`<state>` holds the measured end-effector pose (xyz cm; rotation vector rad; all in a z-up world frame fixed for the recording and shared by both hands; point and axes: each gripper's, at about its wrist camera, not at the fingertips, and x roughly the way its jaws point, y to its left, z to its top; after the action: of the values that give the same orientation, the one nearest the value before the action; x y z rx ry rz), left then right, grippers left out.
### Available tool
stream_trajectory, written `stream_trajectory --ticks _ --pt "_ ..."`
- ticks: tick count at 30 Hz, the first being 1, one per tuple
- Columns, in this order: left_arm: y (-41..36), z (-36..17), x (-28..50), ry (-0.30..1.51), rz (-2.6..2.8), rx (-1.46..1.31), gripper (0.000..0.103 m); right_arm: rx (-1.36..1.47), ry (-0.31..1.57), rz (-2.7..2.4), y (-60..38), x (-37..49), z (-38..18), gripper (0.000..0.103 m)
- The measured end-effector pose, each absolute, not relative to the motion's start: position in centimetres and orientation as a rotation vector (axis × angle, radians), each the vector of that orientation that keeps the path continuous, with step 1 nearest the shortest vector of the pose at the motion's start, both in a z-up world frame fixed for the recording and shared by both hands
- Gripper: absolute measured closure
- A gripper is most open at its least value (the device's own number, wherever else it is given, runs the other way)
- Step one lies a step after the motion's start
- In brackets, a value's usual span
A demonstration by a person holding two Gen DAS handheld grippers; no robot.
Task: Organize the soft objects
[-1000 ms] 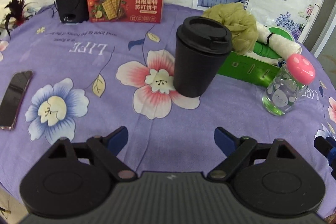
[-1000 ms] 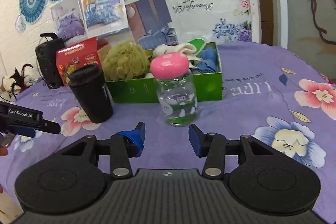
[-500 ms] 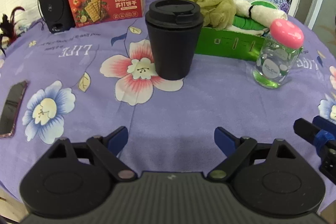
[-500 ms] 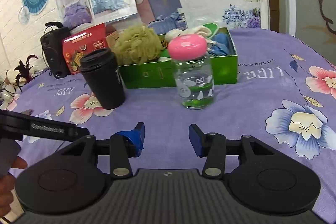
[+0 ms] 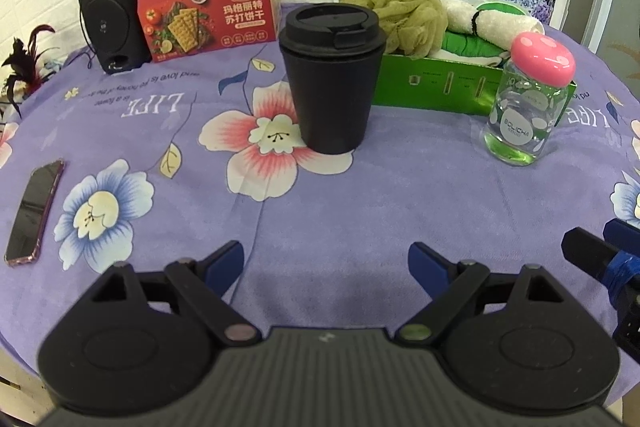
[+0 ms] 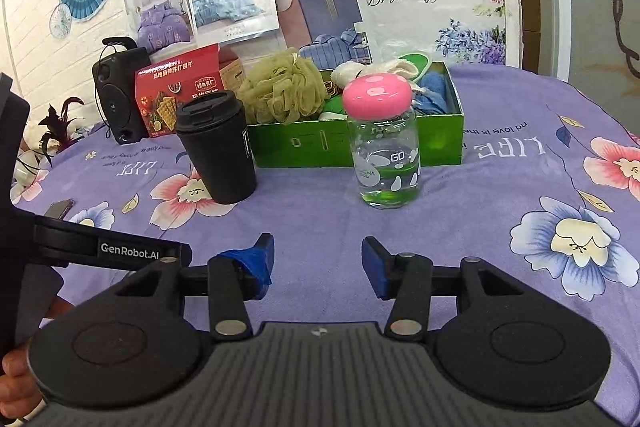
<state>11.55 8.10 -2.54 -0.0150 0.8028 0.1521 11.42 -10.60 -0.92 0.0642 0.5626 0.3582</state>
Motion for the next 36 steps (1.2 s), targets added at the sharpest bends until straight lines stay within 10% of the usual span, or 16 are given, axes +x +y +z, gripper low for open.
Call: stream_trajectory --ticks 36 --pt "8.8 -0.1 14.5 0.761 0.188 0.083 0.013 0.036 0.484 0.318 -10.1 16.0 2.0 0.067"
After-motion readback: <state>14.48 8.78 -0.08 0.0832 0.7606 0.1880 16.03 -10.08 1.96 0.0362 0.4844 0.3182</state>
